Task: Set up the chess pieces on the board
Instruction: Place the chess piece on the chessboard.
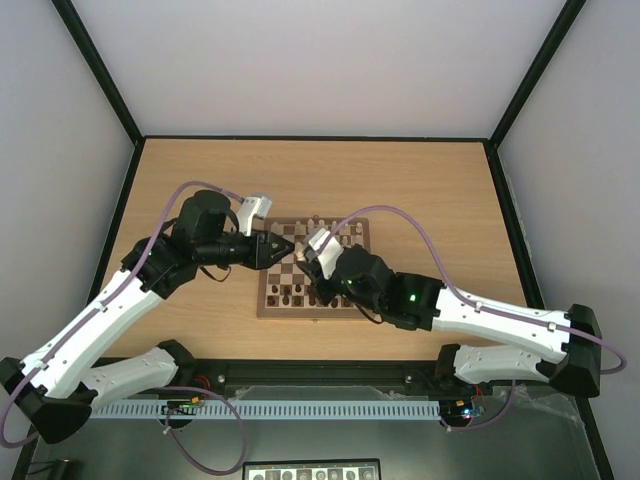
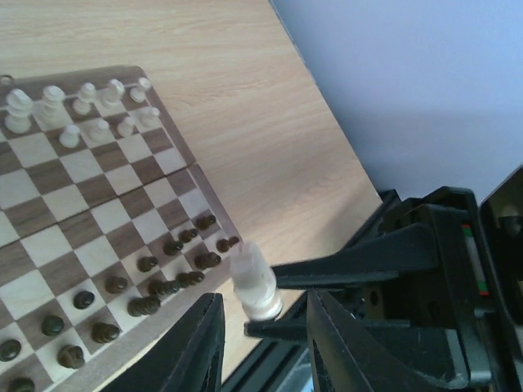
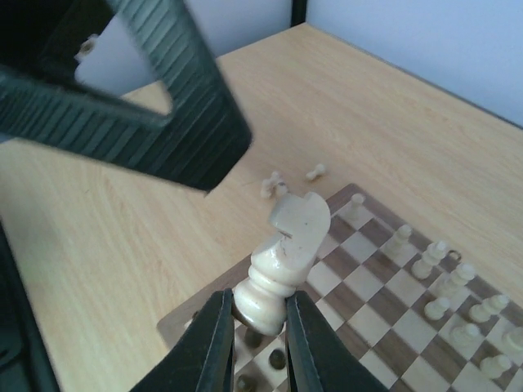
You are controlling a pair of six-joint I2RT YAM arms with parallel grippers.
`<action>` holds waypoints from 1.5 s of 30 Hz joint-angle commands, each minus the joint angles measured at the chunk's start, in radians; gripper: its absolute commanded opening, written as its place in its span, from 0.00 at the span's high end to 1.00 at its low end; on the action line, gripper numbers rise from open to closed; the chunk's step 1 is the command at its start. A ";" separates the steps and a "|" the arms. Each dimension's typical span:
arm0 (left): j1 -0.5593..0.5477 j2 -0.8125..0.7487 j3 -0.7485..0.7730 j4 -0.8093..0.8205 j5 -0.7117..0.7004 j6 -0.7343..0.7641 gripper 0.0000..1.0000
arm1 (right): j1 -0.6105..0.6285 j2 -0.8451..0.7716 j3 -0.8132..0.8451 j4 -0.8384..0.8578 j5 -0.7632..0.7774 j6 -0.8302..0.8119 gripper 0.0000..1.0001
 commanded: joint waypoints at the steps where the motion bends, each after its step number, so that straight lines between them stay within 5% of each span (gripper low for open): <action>1: 0.009 -0.029 -0.035 -0.043 0.145 0.018 0.70 | 0.077 -0.020 0.003 -0.119 -0.017 0.011 0.93; 19: 0.012 -0.150 -0.207 -0.197 0.316 0.043 0.69 | 0.367 0.065 0.035 -0.317 0.127 0.120 0.94; 45: 0.017 -0.179 -0.370 -0.083 0.486 0.014 0.69 | 0.403 0.061 0.041 -0.268 0.080 0.082 0.93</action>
